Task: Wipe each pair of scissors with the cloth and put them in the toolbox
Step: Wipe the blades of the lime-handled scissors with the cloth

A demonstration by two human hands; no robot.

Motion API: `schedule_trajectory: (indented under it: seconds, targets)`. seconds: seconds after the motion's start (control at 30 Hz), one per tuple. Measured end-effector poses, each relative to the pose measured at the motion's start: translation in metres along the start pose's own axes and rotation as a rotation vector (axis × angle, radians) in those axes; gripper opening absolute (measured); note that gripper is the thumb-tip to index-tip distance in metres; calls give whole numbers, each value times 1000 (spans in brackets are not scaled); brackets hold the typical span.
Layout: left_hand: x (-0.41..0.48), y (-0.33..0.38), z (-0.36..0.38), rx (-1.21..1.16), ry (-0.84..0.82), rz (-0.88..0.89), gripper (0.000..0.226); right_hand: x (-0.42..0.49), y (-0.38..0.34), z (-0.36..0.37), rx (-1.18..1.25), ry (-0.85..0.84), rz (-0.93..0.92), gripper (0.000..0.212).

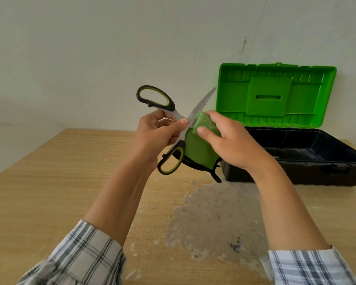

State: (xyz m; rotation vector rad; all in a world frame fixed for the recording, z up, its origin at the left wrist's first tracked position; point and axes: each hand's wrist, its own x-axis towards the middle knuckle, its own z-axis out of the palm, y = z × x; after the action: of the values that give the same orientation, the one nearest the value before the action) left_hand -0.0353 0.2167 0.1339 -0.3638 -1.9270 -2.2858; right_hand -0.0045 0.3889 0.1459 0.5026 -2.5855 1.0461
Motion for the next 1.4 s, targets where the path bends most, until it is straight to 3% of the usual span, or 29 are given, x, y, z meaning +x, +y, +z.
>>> schedule_trajectory:
  seconds: [0.47,1.17,1.4]
  targets:
    - [-3,-2,7,24,-30,24,28,5,6,8,-104,249,2,29]
    - [-2,3,-1,94,-24,-39,20,-13,32,-43,-35,-6,142,17]
    - [0,5,-6,91,-43,-71,30,-14,22,-47,-51,324,96,23]
